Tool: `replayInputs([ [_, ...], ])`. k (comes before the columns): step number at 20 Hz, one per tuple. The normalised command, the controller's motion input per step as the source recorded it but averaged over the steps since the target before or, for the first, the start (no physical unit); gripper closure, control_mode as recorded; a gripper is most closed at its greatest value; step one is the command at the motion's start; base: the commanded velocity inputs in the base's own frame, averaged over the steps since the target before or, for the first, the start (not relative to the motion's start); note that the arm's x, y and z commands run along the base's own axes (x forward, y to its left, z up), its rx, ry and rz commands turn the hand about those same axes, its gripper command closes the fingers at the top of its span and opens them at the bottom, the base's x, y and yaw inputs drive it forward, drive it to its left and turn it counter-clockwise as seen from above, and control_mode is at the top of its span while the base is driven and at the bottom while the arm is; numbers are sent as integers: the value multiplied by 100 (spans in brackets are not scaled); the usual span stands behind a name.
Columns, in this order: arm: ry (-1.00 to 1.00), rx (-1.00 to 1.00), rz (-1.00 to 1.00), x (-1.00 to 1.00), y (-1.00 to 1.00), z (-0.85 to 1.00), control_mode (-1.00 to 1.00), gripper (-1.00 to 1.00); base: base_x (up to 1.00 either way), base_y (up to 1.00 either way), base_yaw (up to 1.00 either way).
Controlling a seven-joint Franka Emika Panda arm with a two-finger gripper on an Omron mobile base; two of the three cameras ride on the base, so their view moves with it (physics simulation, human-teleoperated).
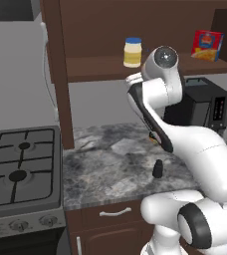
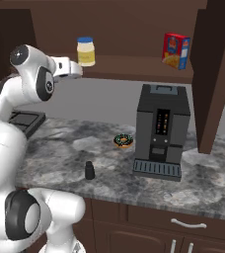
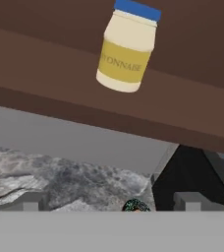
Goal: Pick the shaker and mayonnaise from the counter and place them in the cabinet.
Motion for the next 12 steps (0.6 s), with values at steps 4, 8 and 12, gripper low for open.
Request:
replayInputs([
  [4,0,7,0,-73,0,-32,-100,-100,0,0,0],
  [8,0,1,0,-63,0,-36,-100,-100,0,0,0],
  [12,0,0,0,-60,0,-33,-100,-100,0,0,0],
])
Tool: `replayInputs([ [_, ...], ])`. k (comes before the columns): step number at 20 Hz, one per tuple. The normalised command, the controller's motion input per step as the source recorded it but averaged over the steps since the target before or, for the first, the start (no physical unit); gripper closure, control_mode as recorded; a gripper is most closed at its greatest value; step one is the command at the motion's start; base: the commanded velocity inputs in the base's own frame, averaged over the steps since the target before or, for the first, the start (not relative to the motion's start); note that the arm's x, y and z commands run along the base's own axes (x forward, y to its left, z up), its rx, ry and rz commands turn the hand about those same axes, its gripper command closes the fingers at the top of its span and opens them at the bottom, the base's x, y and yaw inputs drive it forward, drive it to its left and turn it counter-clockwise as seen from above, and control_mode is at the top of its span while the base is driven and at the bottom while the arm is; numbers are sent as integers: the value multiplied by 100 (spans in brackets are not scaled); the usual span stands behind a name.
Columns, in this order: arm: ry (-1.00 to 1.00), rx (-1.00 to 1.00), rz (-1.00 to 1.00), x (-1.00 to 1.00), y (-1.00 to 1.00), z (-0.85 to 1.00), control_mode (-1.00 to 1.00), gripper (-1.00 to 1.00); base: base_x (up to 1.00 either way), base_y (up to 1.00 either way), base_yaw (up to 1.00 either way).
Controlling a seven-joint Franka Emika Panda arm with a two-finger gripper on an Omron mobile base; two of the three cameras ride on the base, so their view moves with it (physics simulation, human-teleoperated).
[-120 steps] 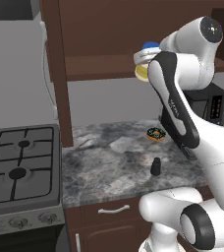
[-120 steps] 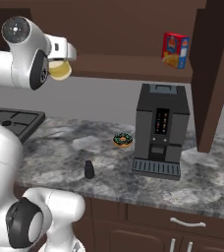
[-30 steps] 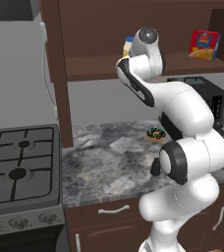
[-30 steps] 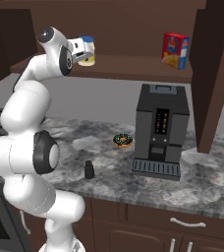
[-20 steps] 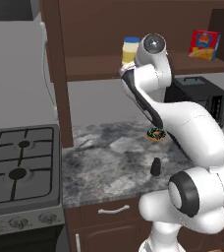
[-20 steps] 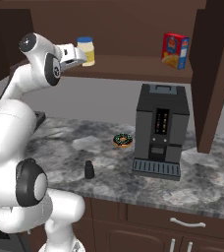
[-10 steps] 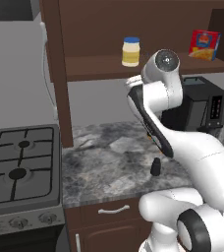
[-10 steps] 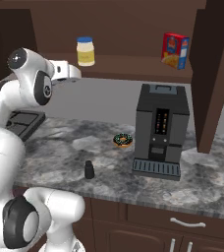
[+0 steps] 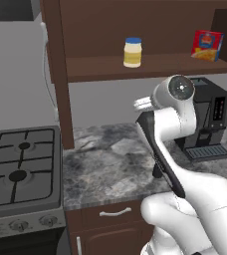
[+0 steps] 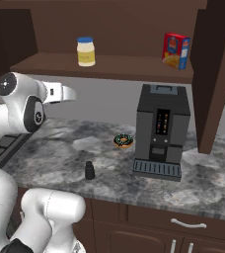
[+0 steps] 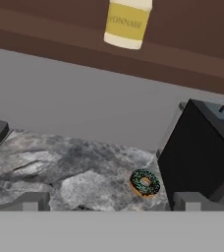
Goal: Pick the shaker and mayonnaise from the counter and place them in the cabinet.
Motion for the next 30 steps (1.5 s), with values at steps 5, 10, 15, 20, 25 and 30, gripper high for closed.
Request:
replayInputs([
  [5,0,0,0,-72,0,-31,-100,-100,0,0,0],
  [10,0,0,0,-65,0,-35,-100,-100,0,0,0],
  [15,0,0,0,-65,0,-36,-100,-100,0,0,0],
  [20,-1,0,0,-76,0,-28,-100,-100,0,0,0],
  [25,-1,1,0,-68,-1,-32,-100,-100,0,0,0],
  [30,0,4,0,-11,-21,-56,-100,-100,0,0,0],
])
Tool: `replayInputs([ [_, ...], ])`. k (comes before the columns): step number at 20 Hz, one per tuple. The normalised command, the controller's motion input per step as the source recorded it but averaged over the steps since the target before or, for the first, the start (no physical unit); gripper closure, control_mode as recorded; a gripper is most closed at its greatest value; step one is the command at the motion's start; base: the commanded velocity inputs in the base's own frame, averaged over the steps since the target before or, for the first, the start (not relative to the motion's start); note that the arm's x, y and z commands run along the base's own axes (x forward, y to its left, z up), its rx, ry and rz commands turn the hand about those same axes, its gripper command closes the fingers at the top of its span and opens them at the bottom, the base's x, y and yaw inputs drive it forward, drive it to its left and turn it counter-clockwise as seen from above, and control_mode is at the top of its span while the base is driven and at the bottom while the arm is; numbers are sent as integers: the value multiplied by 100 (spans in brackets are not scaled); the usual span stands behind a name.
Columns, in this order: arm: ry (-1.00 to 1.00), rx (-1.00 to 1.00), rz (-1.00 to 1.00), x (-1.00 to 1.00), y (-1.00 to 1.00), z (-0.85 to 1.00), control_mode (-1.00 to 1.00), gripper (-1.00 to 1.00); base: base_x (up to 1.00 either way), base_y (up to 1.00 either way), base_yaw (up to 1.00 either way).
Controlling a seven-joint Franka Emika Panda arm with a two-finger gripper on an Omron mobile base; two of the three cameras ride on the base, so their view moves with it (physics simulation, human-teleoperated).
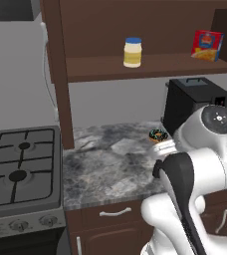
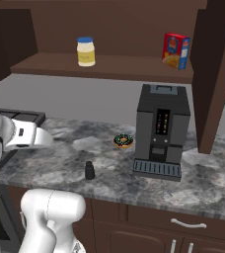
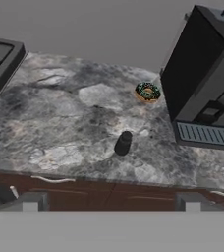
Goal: Pick the shaker and mayonnaise from the counter and place them in the cabinet.
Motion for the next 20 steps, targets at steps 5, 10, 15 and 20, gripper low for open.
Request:
replayInputs([
  [5,0,6,0,1,-33,-62,-100,-100,0,0,0],
  [10,0,6,0,16,-32,-58,-100,-100,0,0,0],
  [15,0,9,0,26,-39,-44,-100,-100,0,0,0],
  [20,0,13,4,29,-33,-42,-100,-100,0,0,0],
])
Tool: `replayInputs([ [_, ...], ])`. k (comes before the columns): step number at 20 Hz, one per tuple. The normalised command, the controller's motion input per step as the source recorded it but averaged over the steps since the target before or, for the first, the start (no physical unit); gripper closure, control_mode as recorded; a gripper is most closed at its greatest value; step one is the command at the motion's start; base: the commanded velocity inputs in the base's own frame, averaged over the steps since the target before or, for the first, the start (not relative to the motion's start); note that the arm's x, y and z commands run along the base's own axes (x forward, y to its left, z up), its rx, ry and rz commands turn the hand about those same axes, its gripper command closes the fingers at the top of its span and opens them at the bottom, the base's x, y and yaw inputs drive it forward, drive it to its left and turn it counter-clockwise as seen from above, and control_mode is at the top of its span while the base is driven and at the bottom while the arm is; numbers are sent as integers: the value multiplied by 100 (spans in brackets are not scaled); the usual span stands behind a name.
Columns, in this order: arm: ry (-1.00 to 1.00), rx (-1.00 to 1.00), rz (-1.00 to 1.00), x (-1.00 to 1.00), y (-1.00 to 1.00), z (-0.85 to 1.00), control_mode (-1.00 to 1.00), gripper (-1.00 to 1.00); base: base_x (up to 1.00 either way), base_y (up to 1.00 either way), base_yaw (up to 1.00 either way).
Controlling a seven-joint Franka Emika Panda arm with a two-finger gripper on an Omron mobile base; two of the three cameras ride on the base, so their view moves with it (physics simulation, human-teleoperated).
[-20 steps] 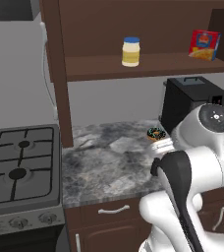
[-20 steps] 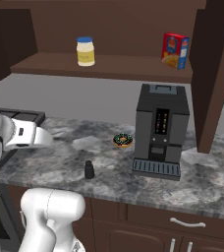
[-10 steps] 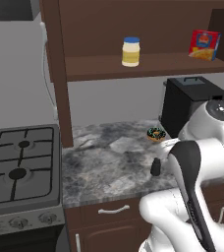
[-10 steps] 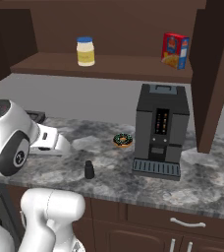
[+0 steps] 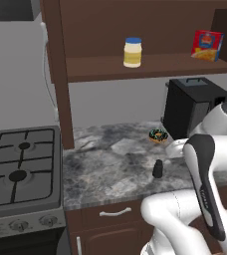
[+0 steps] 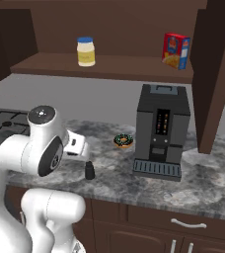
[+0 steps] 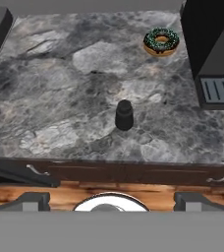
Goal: Pick the shaker and mayonnaise from the counter and place them in the cabinet.
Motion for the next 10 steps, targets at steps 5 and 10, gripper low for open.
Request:
replayInputs([
  [5,0,14,8,27,-19,-31,-100,-100,0,0,0],
  [10,0,10,10,23,-2,-23,-100,-100,0,0,0],
])
